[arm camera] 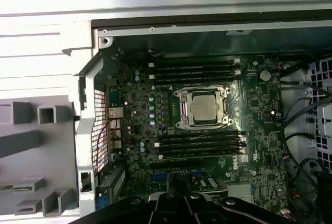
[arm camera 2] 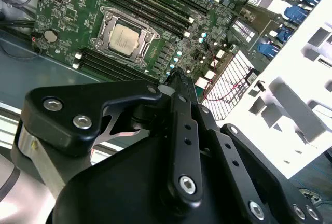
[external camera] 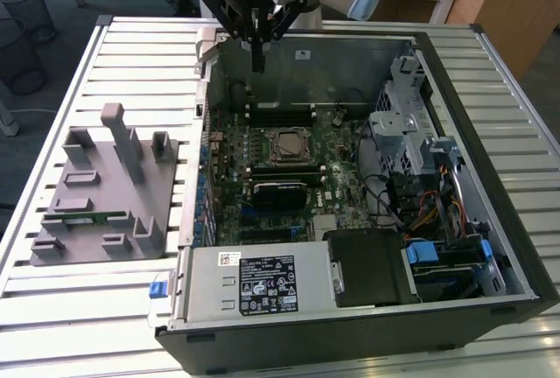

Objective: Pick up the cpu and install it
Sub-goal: 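Install the second cpu locking lever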

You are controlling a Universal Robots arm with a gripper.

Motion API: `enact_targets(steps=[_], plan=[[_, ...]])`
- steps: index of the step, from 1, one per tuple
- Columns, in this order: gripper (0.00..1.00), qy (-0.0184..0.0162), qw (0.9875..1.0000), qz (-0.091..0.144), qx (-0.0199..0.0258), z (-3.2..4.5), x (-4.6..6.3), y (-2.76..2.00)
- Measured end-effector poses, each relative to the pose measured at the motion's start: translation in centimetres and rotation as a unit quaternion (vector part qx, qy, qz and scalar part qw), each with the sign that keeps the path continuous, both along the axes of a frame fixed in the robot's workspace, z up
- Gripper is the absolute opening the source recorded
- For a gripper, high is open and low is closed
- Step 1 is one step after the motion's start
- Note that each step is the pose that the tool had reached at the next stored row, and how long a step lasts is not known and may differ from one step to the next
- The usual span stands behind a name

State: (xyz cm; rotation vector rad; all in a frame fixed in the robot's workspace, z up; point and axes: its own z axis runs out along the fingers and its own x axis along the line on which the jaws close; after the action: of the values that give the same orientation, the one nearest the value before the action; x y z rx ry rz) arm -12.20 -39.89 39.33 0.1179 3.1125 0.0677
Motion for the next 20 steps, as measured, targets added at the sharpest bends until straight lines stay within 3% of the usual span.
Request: enact_targets(steps=[7,10,12,20], plan=[[0.11,0.0002,1.0,0.0,0.0,-0.01,0.1,0.01],[0.11,0.0051,1.0,0.0,0.0,-0.13,1.2,0.0],[0.11,0.0062,1.0,0.0,0.0,-0.21,1.5,0.0],[0.11,0.0067,1.0,0.003,-0.0001,-1.51,1.8,0.04]])
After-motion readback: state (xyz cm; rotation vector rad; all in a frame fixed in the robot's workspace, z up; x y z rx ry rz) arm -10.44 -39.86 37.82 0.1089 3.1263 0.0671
